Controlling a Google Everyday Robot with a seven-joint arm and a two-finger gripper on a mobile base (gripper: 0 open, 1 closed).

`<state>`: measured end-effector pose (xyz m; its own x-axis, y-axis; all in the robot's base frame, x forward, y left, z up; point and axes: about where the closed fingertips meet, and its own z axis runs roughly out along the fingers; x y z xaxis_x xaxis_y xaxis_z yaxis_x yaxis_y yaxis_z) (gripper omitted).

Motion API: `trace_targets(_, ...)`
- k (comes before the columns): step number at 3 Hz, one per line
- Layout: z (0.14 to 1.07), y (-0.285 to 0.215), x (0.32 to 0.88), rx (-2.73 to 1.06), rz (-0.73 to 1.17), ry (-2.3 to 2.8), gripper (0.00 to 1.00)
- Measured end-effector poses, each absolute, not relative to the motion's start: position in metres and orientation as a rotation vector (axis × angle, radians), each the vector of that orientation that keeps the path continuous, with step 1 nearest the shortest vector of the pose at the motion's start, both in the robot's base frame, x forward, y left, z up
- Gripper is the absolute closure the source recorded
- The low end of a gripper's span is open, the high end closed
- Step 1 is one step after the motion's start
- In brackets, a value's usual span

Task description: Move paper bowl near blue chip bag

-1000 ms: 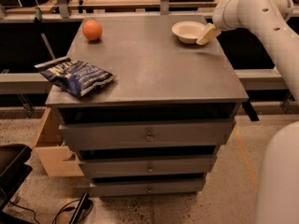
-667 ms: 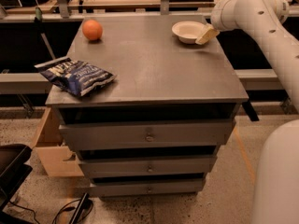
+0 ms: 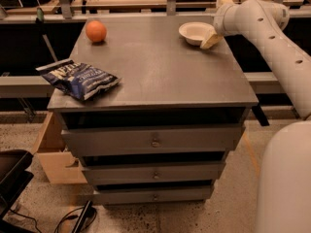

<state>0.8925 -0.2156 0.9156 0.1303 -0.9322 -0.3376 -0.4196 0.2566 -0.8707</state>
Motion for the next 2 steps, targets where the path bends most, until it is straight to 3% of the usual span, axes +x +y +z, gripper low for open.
trace_targets(1, 0.9055, -0.2108, 0.8934, -1.349, -0.605, 1.478, 0.00)
trace_targets(2, 0.8960, -0.2060, 0.8940, -1.356, -0.601, 1.485, 0.16)
